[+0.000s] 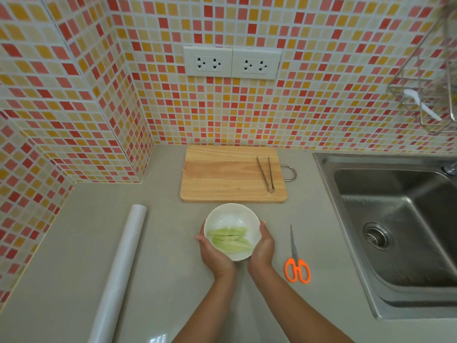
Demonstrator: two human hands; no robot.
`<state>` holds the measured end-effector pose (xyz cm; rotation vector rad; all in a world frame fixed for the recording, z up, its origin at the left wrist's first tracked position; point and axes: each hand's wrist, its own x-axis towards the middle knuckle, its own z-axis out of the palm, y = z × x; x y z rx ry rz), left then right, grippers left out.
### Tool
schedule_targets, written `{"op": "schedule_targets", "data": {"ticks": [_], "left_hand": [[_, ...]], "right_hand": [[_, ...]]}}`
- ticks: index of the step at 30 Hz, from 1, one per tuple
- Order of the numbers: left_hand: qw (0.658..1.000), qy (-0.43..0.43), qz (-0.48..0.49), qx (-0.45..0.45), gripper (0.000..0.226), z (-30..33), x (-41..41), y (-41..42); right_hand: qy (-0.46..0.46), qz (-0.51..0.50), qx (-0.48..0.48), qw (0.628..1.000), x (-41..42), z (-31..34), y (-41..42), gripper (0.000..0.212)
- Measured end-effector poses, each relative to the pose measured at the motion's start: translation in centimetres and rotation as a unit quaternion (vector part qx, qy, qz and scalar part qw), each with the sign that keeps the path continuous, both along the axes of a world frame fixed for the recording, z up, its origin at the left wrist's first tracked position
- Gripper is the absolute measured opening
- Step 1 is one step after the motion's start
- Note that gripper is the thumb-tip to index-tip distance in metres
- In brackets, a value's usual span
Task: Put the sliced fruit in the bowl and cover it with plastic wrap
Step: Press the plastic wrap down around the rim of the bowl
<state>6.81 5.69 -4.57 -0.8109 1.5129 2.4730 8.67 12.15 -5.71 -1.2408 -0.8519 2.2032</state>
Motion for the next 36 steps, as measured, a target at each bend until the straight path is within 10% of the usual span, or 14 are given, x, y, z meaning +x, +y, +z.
{"op": "schedule_targets", "data": {"ticks": [20,36], "left_hand": [[0.961,0.089,-0.230,-0.123,0.039,-0.1,-6.4,-1.4],[0.928,0.114,-0.324,-0.144,0.036,-0.2,-8.7,-1.8]], "right_hand": [[-0.001,0.186,0.168,0.968,-2.8,1.5,5.6,0.028],[-0.003,0.146,0.164,0.976,-2.7,1.6,5.2,0.034]]}}
